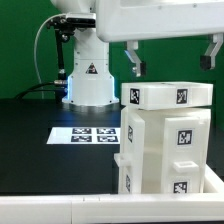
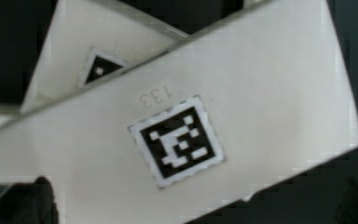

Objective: Assemble cabinet

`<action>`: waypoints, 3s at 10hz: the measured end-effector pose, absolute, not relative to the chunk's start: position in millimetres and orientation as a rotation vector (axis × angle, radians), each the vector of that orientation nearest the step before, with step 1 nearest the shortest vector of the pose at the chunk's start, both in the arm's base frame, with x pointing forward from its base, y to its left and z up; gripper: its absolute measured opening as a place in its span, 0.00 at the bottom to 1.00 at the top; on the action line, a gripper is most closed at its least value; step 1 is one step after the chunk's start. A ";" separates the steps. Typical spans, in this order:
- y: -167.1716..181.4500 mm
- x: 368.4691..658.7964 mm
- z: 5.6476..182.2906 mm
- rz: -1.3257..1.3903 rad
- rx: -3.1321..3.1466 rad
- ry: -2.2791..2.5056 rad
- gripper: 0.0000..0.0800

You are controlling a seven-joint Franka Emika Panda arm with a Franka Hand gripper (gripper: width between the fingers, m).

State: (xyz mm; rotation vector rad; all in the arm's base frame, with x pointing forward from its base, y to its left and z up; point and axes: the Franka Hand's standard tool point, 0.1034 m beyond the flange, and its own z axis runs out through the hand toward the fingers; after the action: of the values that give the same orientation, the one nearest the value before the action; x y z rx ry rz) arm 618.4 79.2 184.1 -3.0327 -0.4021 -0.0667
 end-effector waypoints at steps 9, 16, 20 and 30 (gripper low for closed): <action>74.1 628.8 182.1 -0.088 -2.562 -1.914 1.00; 65.6 627.1 169.0 0.103 -1.655 -2.837 1.00; 63.3 623.4 155.1 0.136 -1.677 -2.805 1.00; 49.7 628.0 154.4 0.073 -2.570 -2.053 0.70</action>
Offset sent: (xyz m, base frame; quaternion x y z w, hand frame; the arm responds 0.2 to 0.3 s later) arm 0.0000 0.0000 0.0000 0.0000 0.0000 -0.1938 0.9810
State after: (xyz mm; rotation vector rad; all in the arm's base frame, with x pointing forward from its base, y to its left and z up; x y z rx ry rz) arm 628.0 49.7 154.4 -2.5704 -2.0528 0.0725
